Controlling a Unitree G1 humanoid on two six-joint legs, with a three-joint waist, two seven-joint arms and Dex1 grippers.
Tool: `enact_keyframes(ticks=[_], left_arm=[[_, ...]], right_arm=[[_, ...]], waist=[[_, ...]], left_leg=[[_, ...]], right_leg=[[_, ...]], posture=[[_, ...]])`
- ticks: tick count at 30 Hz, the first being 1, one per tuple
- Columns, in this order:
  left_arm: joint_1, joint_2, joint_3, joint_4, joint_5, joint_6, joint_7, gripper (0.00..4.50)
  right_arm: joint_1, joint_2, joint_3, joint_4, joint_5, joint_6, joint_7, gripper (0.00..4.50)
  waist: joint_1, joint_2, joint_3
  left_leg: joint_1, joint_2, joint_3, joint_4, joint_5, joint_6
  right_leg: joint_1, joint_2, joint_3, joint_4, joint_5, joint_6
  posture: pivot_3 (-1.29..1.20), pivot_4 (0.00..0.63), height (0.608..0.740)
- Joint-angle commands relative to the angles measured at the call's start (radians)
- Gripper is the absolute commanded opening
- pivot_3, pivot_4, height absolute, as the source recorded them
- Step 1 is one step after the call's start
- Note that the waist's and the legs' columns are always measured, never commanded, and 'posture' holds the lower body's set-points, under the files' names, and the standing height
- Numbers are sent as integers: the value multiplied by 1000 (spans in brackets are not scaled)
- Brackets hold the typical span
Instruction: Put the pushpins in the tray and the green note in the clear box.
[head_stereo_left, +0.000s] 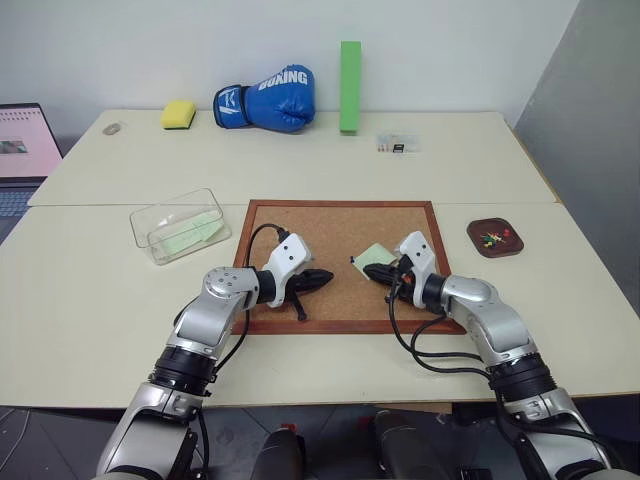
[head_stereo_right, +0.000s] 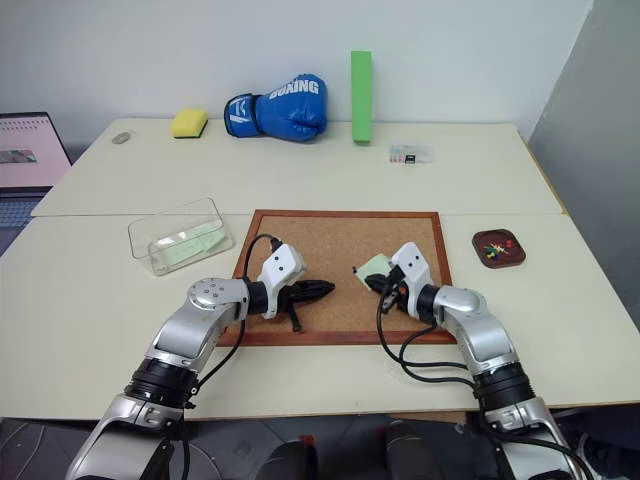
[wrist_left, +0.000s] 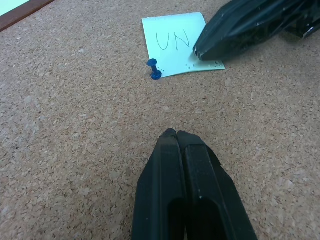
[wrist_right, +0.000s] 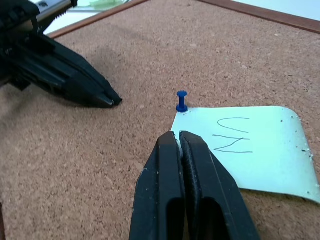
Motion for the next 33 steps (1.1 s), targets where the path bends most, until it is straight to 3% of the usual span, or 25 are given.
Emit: enact_keyframes(ticks=[1, 5, 17, 25, 33], left_arm=[[14, 7, -18, -17, 6, 14, -5, 0], [21, 11, -20, -22, 5, 15, -9, 0], [29, 15, -21, -28, 4, 19, -13, 0], [40, 28, -20, -39, 2, 24, -19, 0], [41, 36, -17, -44, 1, 29, -20, 0]], right_arm=[[-106, 14, -118, -80, 78, 5, -53, 57], [-159, -1, -185, -33, 61, -13, -127, 57], [-346, -170, -359, 486, -132, -170, -549, 57], [-332, -155, -368, 540, -117, -159, -556, 57], [-287, -106, -375, 461, -98, -93, -580, 57]], waist=[[-1, 0, 0], [-1, 0, 0], [-3, 0, 0], [-7, 0, 0], [-7, 0, 0]], left_leg=[[0, 0, 0, 0, 0, 0], [0, 0, -1, 0, 0, 0], [0, 0, 1, -1, 0, 0], [0, 0, 2, -1, 0, 0], [0, 0, 2, -2, 0, 0]], right_leg=[[0, 0, 0, 0, 0, 0], [0, 0, -1, 0, 0, 0], [0, 0, 0, -1, 0, 0], [0, 0, 1, -1, 0, 0], [0, 0, 1, -1, 0, 0]], posture=[[0, 150, 740], [0, 150, 740], [0, 150, 740], [0, 150, 740], [0, 150, 740]])
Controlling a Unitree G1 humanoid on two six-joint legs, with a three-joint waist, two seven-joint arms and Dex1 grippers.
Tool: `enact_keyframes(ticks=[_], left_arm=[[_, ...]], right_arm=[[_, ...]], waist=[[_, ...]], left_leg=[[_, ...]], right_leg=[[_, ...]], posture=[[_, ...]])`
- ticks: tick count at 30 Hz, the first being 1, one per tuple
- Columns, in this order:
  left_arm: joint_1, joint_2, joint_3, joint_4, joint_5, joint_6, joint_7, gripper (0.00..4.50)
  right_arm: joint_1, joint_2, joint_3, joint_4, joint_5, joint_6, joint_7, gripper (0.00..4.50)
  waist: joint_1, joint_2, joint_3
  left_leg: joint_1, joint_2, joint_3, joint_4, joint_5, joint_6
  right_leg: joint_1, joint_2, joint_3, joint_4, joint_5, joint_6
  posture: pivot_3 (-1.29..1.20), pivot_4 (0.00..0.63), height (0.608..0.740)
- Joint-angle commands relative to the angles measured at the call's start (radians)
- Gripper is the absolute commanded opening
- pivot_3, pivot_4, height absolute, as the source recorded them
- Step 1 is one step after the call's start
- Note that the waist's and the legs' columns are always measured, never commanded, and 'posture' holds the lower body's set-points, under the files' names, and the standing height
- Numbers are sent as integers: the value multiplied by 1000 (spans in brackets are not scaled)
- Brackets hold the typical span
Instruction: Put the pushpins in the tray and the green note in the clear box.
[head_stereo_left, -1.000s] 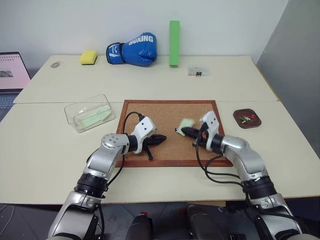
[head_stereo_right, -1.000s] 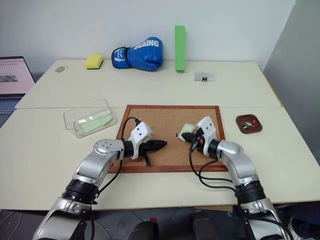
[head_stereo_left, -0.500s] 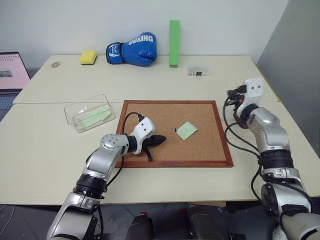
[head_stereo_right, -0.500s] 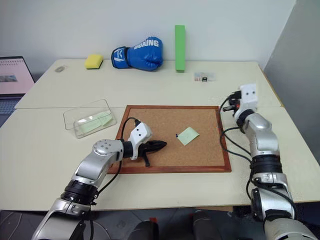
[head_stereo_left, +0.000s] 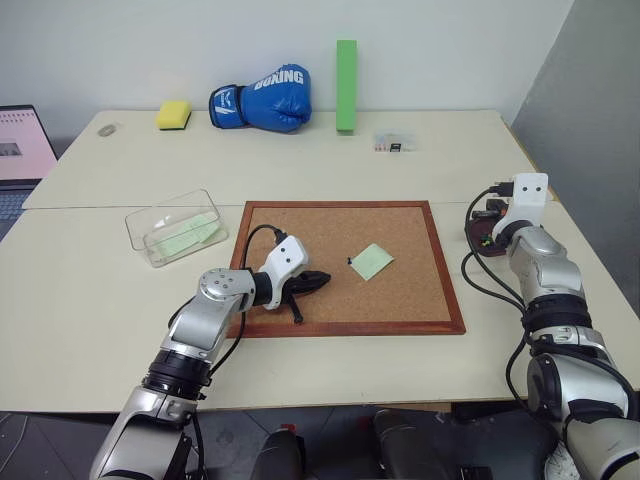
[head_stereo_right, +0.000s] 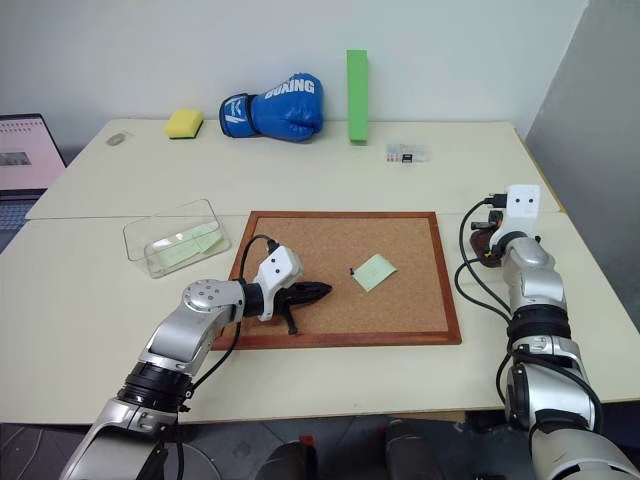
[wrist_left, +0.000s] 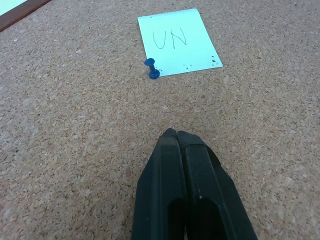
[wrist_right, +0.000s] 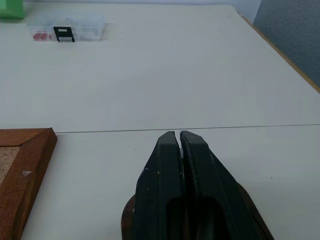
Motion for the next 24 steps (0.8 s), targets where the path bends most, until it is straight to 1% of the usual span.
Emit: enact_keyframes(ticks=[1, 4, 8, 15, 21, 22, 24], left_arm=[[19, 12, -18, -6, 2, 15, -13, 0], [20, 11, -18, -8, 2, 17, -12, 0], [16, 9, -19, -1, 3, 14, -13, 0], [12, 7, -19, 4, 5, 10, -11, 0], [6, 3, -22, 11, 6, 7, -10, 0], [6, 3, -21, 11, 6, 7, -11, 0], [4, 2, -22, 12, 6, 7, -10, 0]], right_arm=[[34, 23, -18, -105, 24, 54, -26, 57], [60, 36, -16, -146, 22, 93, -43, 57], [82, 48, -8, -148, 17, 137, -48, 57], [60, 31, -19, -142, 14, 112, -49, 57], [64, 43, -18, -148, 16, 112, -54, 57], [63, 43, -19, -154, 17, 107, -55, 264], [59, 43, -20, -158, 16, 99, -57, 525]], waist=[[0, 0, 0], [0, 0, 0], [0, 0, 0], [0, 0, 0], [0, 0, 0], [0, 0, 0], [0, 0, 0]], left_leg=[[0, 0, 0, 0, 0, 0], [0, 0, 0, 0, 0, 0], [0, 0, 0, 0, 0, 0], [0, 0, 0, 0, 0, 0], [0, 0, 0, 0, 0, 0], [0, 0, 0, 0, 0, 0], [0, 0, 0, 0, 0, 0]], right_leg=[[0, 0, 0, 0, 0, 0], [0, 0, 0, 0, 0, 0], [0, 0, 0, 0, 0, 0], [0, 0, 0, 0, 0, 0], [0, 0, 0, 0, 0, 0], [0, 0, 0, 0, 0, 0], [0, 0, 0, 0, 0, 0]], posture=[[0, 150, 740], [0, 150, 740], [0, 150, 740], [0, 150, 740], [0, 150, 740], [0, 150, 740], [0, 150, 740]])
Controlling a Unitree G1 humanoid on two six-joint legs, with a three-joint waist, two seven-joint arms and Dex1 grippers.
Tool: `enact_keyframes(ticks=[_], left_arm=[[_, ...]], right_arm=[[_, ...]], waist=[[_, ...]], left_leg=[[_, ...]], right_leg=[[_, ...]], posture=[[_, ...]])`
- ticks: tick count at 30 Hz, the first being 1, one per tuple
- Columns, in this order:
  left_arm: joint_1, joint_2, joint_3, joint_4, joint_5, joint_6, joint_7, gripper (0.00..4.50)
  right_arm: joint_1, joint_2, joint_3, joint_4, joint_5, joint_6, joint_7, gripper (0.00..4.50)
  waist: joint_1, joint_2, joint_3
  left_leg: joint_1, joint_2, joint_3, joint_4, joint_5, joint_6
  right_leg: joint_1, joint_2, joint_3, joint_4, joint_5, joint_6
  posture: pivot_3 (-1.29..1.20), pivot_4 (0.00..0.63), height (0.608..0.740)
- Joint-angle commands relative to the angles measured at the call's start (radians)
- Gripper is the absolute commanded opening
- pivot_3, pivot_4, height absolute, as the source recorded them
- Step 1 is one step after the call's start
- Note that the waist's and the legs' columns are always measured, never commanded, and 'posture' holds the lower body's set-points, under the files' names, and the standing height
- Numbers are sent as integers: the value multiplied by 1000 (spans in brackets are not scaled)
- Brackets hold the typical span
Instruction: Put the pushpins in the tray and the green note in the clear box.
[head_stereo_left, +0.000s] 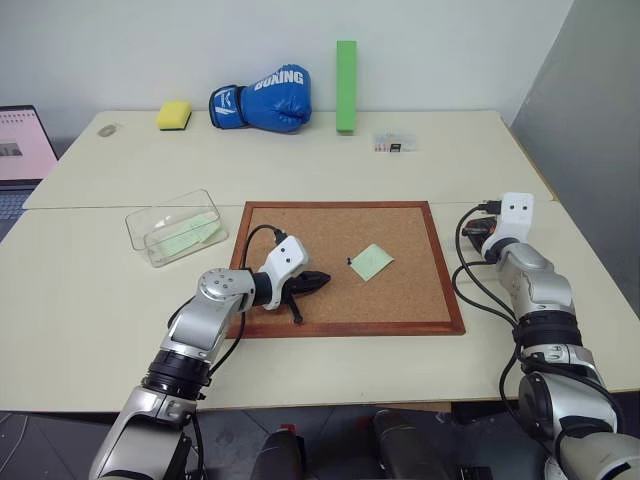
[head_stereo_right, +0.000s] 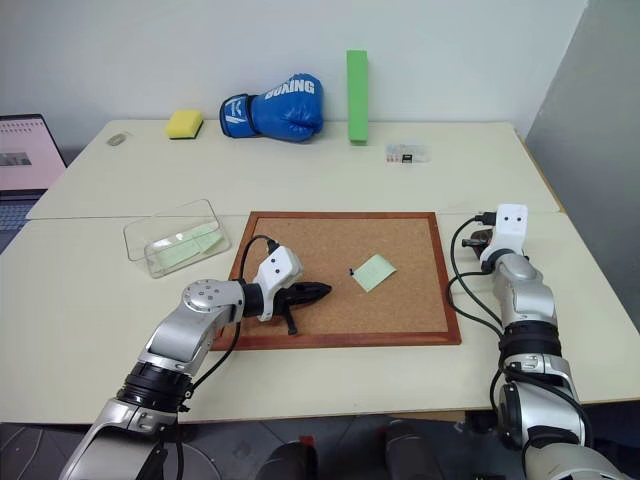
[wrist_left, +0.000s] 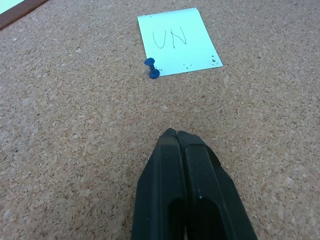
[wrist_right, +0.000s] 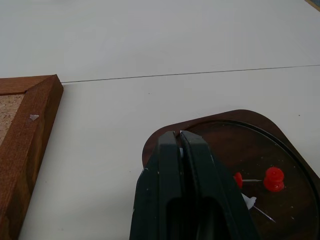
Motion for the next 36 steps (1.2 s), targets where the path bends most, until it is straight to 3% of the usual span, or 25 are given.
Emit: enact_keyframes(ticks=[1, 15, 23, 36], left_arm=[[4, 1, -21, 14, 6, 4, -11, 0], [-4, -5, -22, 21, 6, 1, -14, 0], [0, -6, -21, 18, 5, 3, -15, 0], [17, 15, -23, 3, 3, 13, -37, 0]], right_arm=[[-27, -7, -17, -41, 6, -32, -10, 748], [-76, -14, -12, -63, 2, -111, -9, 3635], [-104, 2, 9, -121, 31, -156, 75, 3635], [96, -17, 303, -541, 163, 61, 569, 3635]], waist=[[0, 0, 0], [1, 0, 0], [1, 0, 0], [3, 0, 0]], left_leg=[[0, 0, 0, 0, 0, 0], [0, 0, 0, 0, 0, 0], [0, 0, 0, 0, 0, 0], [-1, 0, -1, 0, 0, 0]], right_leg=[[0, 0, 0, 0, 0, 0], [0, 0, 0, 0, 0, 0], [0, 0, 0, 0, 0, 0], [0, 0, -1, 0, 0, 0]], posture=[[0, 150, 740], [0, 150, 740], [0, 150, 740], [0, 150, 740]])
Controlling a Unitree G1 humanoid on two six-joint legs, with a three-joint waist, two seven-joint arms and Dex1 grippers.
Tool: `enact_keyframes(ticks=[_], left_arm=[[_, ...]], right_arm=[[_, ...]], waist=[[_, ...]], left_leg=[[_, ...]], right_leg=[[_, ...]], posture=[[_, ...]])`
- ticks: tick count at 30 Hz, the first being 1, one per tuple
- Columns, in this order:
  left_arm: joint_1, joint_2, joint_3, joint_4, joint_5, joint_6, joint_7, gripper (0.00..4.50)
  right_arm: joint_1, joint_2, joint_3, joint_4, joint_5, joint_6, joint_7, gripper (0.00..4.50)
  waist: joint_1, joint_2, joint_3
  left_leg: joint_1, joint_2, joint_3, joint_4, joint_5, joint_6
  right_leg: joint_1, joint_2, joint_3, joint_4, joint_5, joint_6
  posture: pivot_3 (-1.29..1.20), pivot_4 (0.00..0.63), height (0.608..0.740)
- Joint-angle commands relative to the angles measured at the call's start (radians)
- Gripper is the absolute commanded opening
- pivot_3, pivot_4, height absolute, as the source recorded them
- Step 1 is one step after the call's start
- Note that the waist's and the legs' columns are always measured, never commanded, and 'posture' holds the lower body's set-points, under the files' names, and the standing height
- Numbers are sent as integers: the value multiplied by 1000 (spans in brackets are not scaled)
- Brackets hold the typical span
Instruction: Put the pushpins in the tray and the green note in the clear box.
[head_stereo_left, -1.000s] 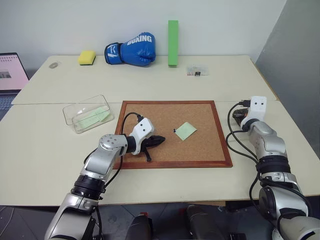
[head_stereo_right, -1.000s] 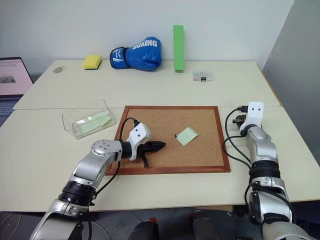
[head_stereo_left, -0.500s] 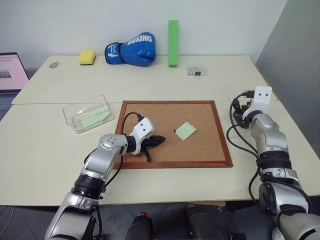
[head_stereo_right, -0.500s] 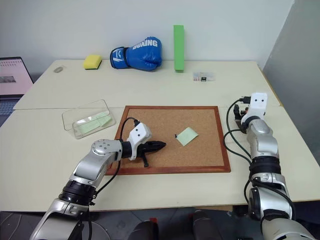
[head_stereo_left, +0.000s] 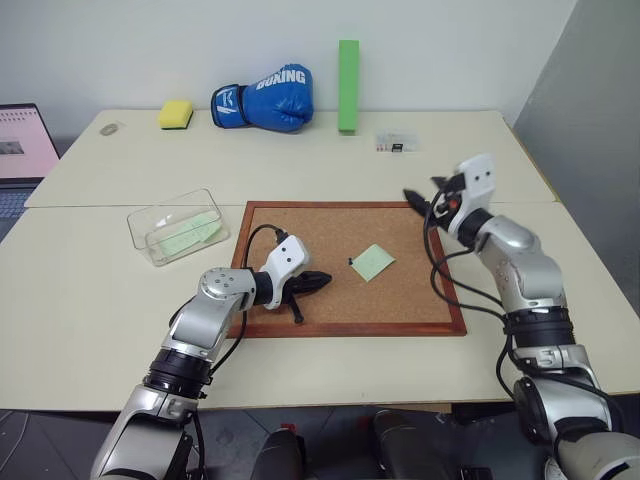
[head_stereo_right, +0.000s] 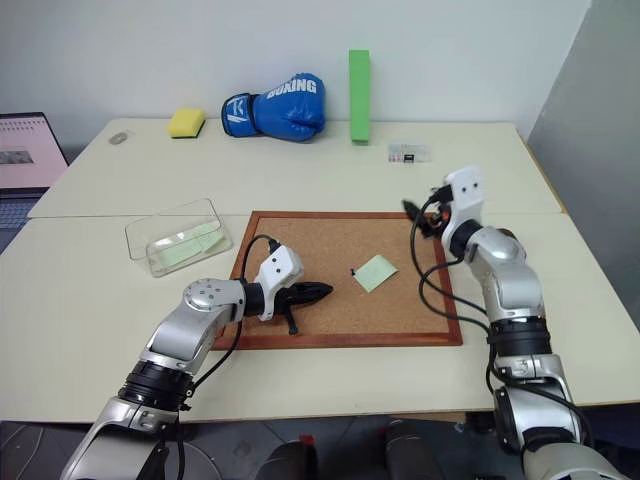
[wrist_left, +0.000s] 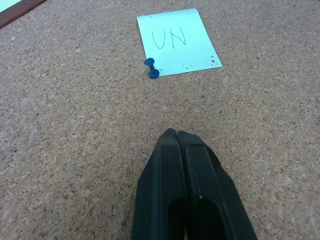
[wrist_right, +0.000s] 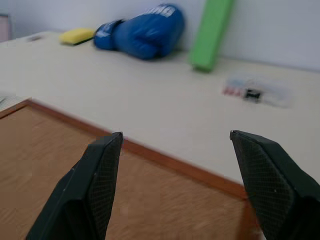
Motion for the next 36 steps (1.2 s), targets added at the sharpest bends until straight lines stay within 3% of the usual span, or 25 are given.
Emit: enact_keyframes(ticks=[1, 7, 23, 36], left_arm=[[23, 20, -22, -3, 3, 12, -25, 0], [26, 27, -19, -4, 0, 15, -26, 0], [26, 44, -1, 5, -10, 26, -14, 0], [21, 35, -5, 4, -9, 19, 1, 0]], right_arm=[[56, -15, 90, -173, 50, 53, 138, 3635], [109, -3, 177, -228, 28, 63, 179, 3635], [17, 123, 278, 67, -146, -54, 126, 3635], [-10, 160, 225, 153, -153, -70, 123, 1134]], waist=[[-1, 0, 0], [-2, 0, 0], [-4, 0, 0], [-4, 0, 0]], left_leg=[[0, 0, 0, 0, 0, 0], [1, 1, 0, 1, 0, 0], [1, 1, 0, 1, 0, 0], [1, 1, 0, 1, 0, 0]], right_leg=[[0, 0, 0, 0, 0, 0], [0, 0, 0, 0, 0, 0], [0, 1, 0, 1, 0, 0], [0, 1, 0, 2, 0, 0]], posture=[[0, 150, 740], [0, 150, 740], [0, 150, 740], [0, 150, 740]])
